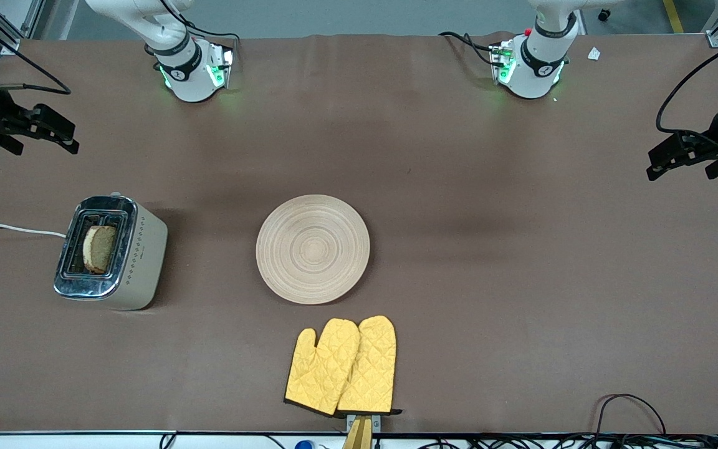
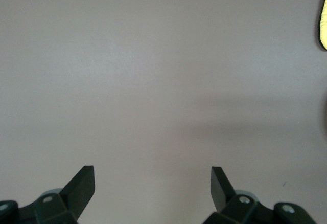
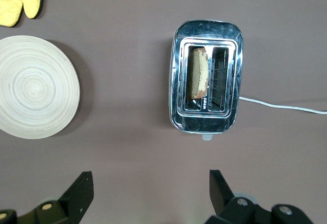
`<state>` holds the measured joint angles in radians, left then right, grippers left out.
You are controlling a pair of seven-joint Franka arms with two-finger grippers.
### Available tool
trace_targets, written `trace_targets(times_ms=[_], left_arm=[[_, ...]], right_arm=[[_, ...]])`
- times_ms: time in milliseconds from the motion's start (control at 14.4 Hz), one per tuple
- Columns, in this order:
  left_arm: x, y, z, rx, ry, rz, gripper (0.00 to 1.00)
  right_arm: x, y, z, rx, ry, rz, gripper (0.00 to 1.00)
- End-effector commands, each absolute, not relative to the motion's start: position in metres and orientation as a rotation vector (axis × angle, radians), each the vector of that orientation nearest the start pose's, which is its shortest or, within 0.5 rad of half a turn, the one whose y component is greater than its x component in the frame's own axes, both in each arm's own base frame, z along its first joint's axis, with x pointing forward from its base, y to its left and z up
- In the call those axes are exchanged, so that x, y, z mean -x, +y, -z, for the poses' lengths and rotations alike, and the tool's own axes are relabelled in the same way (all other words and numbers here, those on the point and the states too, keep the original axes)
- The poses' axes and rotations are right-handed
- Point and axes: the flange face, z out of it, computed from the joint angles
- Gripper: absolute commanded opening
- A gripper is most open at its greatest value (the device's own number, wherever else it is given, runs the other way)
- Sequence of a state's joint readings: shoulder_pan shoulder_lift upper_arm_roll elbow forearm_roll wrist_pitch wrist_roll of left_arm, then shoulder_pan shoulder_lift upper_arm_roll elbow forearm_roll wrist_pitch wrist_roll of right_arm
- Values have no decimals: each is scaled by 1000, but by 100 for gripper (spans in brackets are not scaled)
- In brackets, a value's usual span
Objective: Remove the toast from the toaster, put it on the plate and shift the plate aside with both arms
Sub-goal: 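Move the right gripper toward the silver toaster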
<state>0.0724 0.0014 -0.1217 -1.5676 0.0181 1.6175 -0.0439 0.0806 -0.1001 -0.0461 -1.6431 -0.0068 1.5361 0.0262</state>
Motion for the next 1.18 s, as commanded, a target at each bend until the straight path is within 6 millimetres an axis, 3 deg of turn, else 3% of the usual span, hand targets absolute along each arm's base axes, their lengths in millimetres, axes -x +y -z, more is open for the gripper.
trace_targets(times_ms=[0,208,347,624,1110], left_arm=[[-561,-25,-634,3129,10,80,100],[-561,-24,-634,3123,-12,81,100],[-561,-25,-634,3123,-12,83,100],[-561,-24,-634,3123,-14,81,100],[-562,-22,-634,3123,-2,83,100]], right_arm=[[-512,12,-647,3158,5,15,100],[-513,7,-645,3157,22,8,100],[-517,-8,-639,3144,55,-17,100],[-549,-45,-588,3111,162,-92,100],[-608,-57,-479,3120,144,-137,100]])
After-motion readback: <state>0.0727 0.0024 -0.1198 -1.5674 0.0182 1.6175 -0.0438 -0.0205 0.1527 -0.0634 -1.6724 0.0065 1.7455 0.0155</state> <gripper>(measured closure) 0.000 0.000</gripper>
